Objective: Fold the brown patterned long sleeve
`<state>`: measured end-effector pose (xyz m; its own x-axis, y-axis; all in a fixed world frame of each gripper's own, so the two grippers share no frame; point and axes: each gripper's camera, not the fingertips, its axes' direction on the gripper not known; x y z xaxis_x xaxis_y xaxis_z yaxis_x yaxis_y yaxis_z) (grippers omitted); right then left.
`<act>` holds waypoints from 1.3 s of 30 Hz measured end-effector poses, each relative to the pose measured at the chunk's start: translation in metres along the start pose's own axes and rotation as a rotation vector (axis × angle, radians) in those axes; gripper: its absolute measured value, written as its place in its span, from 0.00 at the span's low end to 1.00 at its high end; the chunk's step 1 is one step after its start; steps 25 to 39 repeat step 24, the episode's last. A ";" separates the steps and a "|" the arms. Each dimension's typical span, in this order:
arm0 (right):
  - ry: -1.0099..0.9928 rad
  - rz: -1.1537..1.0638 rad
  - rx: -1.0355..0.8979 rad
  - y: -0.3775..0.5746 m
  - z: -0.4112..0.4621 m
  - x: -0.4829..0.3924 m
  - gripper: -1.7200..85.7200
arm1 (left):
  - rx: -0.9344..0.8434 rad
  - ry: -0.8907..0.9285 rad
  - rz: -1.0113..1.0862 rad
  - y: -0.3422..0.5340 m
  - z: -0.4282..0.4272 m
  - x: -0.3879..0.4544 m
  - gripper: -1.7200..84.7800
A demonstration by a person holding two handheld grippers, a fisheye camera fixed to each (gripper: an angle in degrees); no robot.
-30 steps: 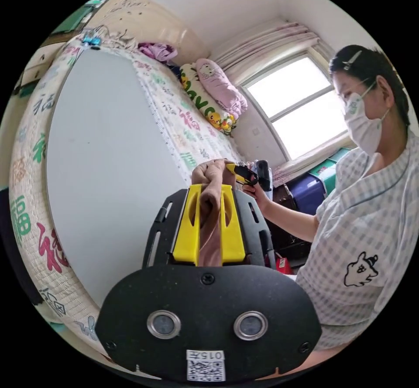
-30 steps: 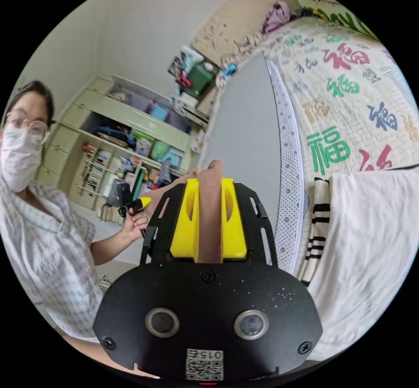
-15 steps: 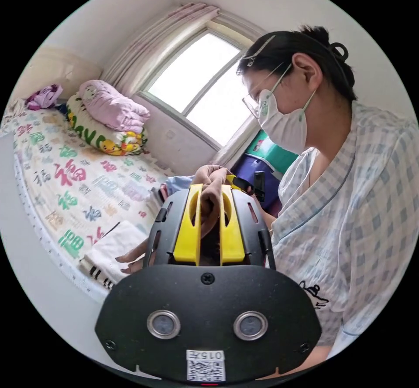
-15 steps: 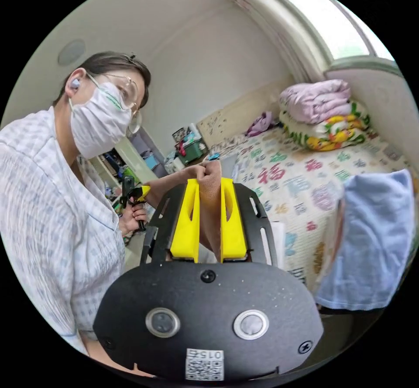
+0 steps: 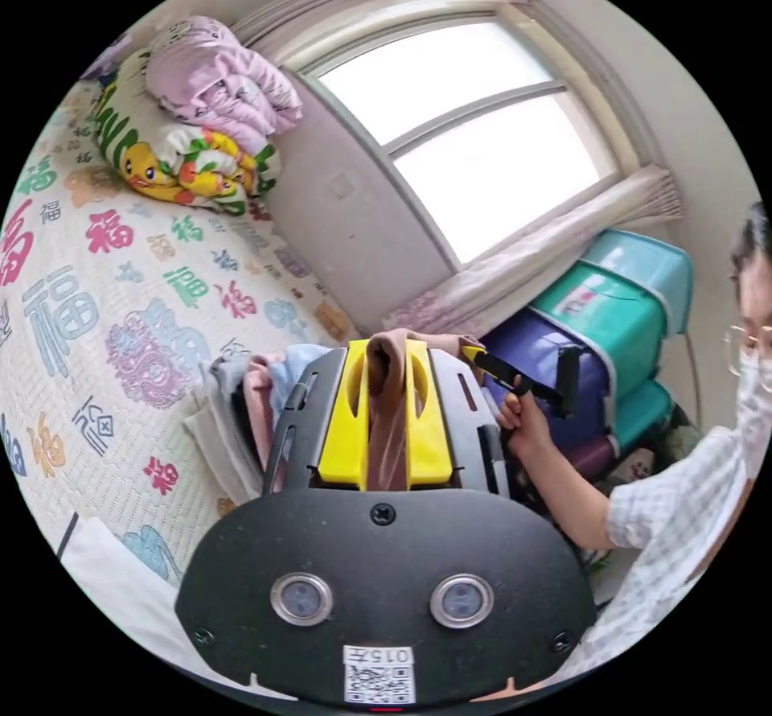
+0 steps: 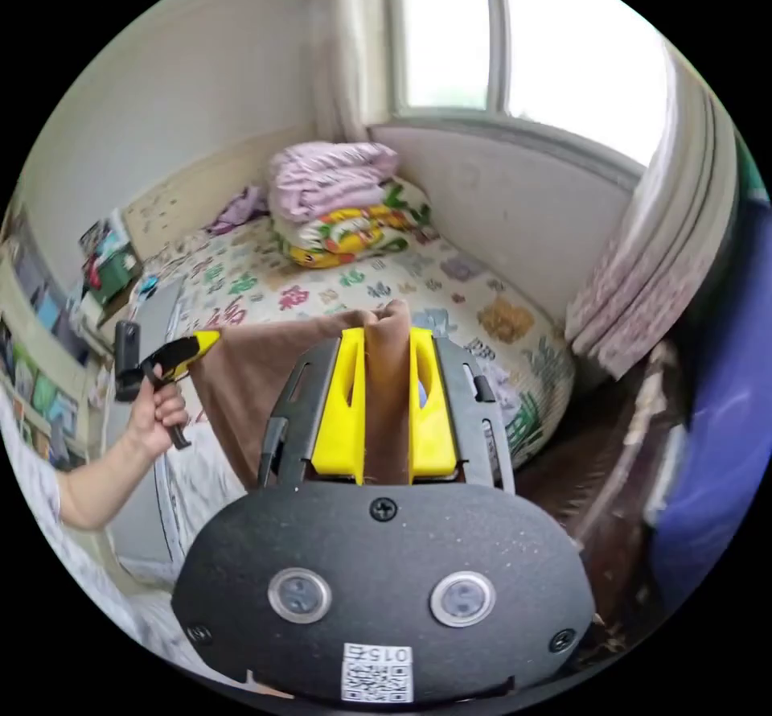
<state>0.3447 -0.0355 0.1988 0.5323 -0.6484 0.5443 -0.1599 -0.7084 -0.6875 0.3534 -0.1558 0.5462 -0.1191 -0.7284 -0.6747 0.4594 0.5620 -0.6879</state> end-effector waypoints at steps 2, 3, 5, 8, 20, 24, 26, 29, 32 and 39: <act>0.085 0.010 -0.100 -0.015 0.083 -0.004 0.12 | -0.075 -0.235 -0.094 -0.011 0.052 -0.043 0.11; 0.150 -0.017 -0.085 -0.020 0.111 -0.019 0.13 | -0.079 -0.237 -0.094 -0.012 0.060 -0.051 0.11; 0.223 -0.049 -0.072 -0.027 0.132 -0.044 0.13 | -0.048 -0.194 -0.104 -0.018 0.075 -0.073 0.11; 0.216 -0.081 -0.063 -0.025 0.151 -0.069 0.13 | -0.088 -0.244 -0.041 -0.025 0.085 -0.083 0.12; 0.266 -0.073 -0.043 0.035 0.129 -0.163 0.11 | -0.098 -0.405 -0.101 0.030 -0.003 -0.118 0.12; -0.010 -0.341 -0.051 0.107 0.127 -0.309 0.10 | -0.126 -0.590 -0.258 0.080 -0.077 -0.140 0.11; -0.010 -0.341 -0.051 0.107 0.127 -0.309 0.10 | -0.126 -0.590 -0.258 0.080 -0.077 -0.140 0.11; -0.010 -0.341 -0.051 0.107 0.127 -0.309 0.10 | -0.126 -0.590 -0.258 0.080 -0.077 -0.140 0.11; -0.010 -0.341 -0.051 0.107 0.127 -0.309 0.10 | -0.126 -0.590 -0.258 0.080 -0.077 -0.140 0.11; -0.010 -0.341 -0.051 0.107 0.127 -0.309 0.10 | -0.126 -0.590 -0.258 0.080 -0.077 -0.140 0.11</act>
